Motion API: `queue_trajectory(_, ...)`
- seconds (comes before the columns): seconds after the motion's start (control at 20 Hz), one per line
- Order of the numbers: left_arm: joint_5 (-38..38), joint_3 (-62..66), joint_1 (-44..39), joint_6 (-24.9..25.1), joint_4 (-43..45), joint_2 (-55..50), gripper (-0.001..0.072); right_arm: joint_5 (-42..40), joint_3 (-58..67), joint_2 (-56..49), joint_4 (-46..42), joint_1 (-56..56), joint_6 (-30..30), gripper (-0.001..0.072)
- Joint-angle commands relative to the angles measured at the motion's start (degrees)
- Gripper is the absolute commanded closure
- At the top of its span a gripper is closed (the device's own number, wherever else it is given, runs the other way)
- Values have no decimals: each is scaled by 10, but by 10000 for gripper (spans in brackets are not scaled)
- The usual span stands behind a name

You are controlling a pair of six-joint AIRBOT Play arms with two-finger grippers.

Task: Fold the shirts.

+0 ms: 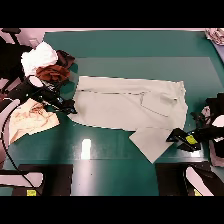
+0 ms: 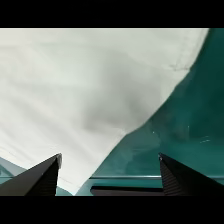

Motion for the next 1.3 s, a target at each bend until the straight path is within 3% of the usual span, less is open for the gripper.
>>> queue_trajectory(0.0, -3, 1, 0, 0, 0, 0, 677, -43, -31, -21, 20, 28, 4, 17)
queue_trajectory(0.15, -4, 1, 0, 0, 0, 0, 677, -106, -80, 13, 81, 55, 22, 22)
queue_trajectory(0.25, -5, 1, 0, 0, 0, 0, 677, -135, -101, 44, 119, 74, 32, 73)
queue_trajectory(0.35, -6, 1, 0, 0, 0, 0, 677, -156, -103, 83, 128, 94, 52, 176)
queue_trajectory(0.4, -6, 1, 0, -1, 0, 0, 677, -167, -103, 102, 124, 101, 65, 184)
queue_trajectory(0.5, -6, 1, 0, -2, -9, 0, 677, -180, -103, 133, 124, 103, 71, 632)
queue_trajectory(0.55, -7, 1, 0, -2, -17, 0, 677, -181, -103, 147, 124, 103, 71, 687)
queue_trajectory(0.85, -16, -1, 0, -39, -42, 40, 678, -84, -16, 191, 122, 103, 76, 684)
queue_trajectory(1.25, 2, -133, 0, -155, -15, 256, 678, 55, 157, 190, 17, 103, 64, 685)
